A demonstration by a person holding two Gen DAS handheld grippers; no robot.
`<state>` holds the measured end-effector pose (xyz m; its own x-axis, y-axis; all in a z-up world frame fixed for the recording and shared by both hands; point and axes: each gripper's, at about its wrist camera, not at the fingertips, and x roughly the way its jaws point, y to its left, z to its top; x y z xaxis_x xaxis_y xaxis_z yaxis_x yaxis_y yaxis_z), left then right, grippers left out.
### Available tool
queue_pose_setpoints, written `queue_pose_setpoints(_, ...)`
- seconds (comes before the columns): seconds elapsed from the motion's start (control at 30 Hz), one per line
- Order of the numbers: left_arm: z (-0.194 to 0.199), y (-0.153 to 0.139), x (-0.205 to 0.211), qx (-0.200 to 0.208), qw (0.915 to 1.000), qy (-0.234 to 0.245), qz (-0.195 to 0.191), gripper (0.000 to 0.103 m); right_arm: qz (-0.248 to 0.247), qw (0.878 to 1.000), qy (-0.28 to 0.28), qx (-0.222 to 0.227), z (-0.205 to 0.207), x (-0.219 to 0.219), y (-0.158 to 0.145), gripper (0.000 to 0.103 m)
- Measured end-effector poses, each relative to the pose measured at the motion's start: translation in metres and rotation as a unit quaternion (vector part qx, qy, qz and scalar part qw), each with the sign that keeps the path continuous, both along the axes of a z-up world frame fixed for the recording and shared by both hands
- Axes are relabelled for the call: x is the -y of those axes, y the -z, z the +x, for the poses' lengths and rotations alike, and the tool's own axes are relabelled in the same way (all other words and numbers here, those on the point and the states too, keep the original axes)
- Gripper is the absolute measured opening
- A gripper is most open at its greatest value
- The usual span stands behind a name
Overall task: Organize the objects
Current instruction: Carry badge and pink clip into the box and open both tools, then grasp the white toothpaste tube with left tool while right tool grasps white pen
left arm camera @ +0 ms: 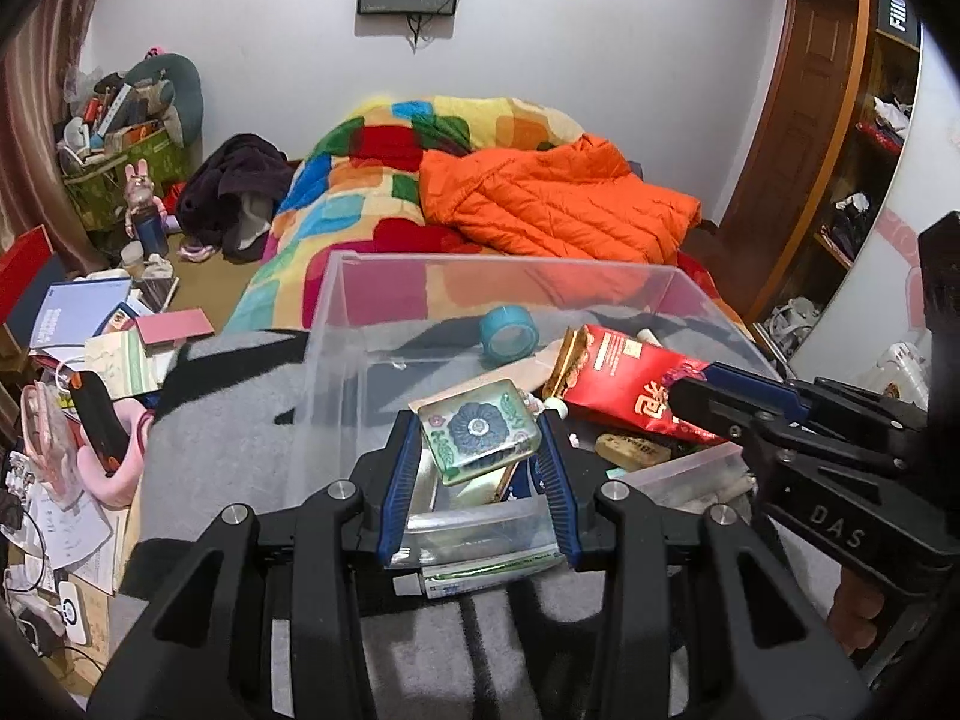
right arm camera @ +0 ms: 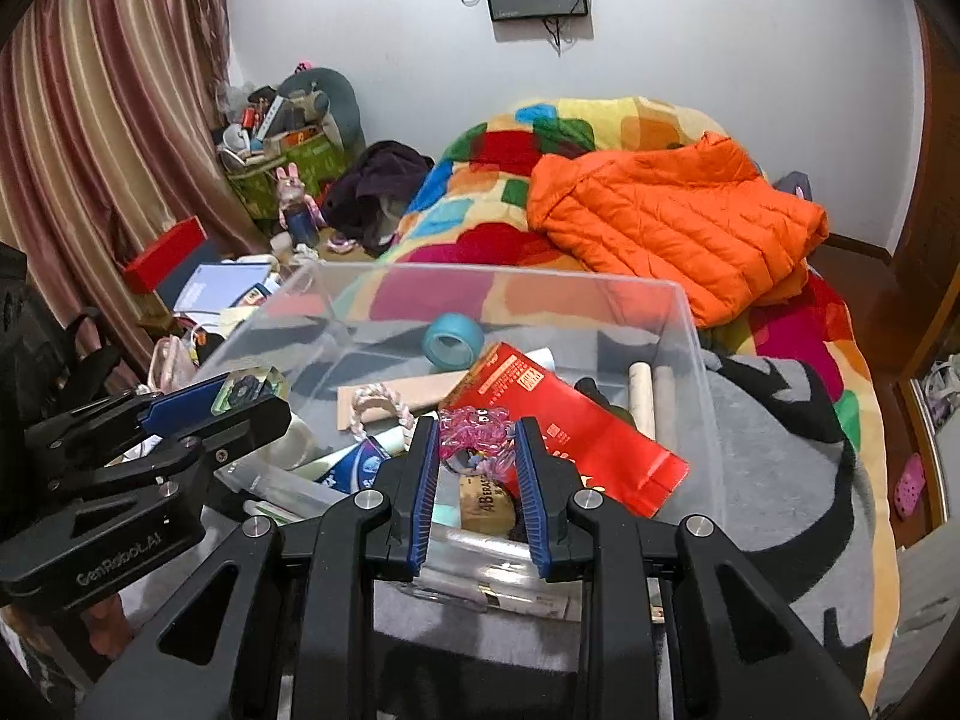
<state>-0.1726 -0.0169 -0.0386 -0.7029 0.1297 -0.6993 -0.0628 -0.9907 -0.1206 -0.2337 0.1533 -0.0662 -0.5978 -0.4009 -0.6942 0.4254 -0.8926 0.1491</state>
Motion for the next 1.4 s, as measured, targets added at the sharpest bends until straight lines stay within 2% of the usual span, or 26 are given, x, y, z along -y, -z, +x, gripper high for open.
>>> queue_pose_setpoints(0.2, 0.002, -0.004, -0.002, -0.008, 0.9999, 0.004, -0.004, 0.039, 0.008, 1.0, -0.011, 0.006, 0.002, 0.0, 0.001, 0.024)
queue_pose_setpoints(0.37, 0.014, -0.017, 0.004, -0.023, 0.9997, 0.002, 0.0, 0.04, -0.003, 1.0, -0.015, -0.009, 0.013, -0.008, -0.014, 0.031)
queue_pose_setpoints(0.47, 0.027, -0.023, 0.009, -0.03, 0.9995, 0.0, -0.001, 0.044, -0.009, 1.0, -0.018, -0.02, 0.023, -0.014, -0.023, 0.036)
queue_pose_setpoints(0.6, 0.045, -0.022, 0.013, -0.027, 0.9996, 0.001, -0.007, 0.047, 0.0, 0.999, -0.03, -0.034, 0.04, -0.02, -0.027, 0.037)
queue_pose_setpoints(0.77, 0.063, -0.002, 0.012, -0.006, 0.9996, 0.007, -0.028, 0.056, 0.023, 0.999, -0.04, -0.028, 0.06, -0.029, -0.015, 0.041)
queue_pose_setpoints(0.93, 0.056, 0.028, 0.013, 0.038, 0.9985, 0.019, -0.033, 0.056, 0.061, 0.998, -0.035, -0.007, 0.062, -0.043, 0.011, 0.051)
queue_pose_setpoints(1.03, 0.045, 0.042, 0.012, 0.065, 0.9971, 0.022, -0.033, 0.056, 0.08, 0.996, -0.023, 0.016, 0.052, -0.052, 0.03, 0.054)
queue_pose_setpoints(1.2, 0.035, 0.048, 0.005, 0.073, 0.9966, 0.028, -0.026, 0.056, 0.083, 0.996, -0.006, 0.041, 0.034, -0.063, 0.048, 0.057)
queue_pose_setpoints(1.4, 0.035, 0.052, -0.003, 0.076, 0.9962, 0.038, -0.016, 0.056, 0.077, 0.995, -0.015, 0.056, 0.023, -0.061, 0.059, 0.059)
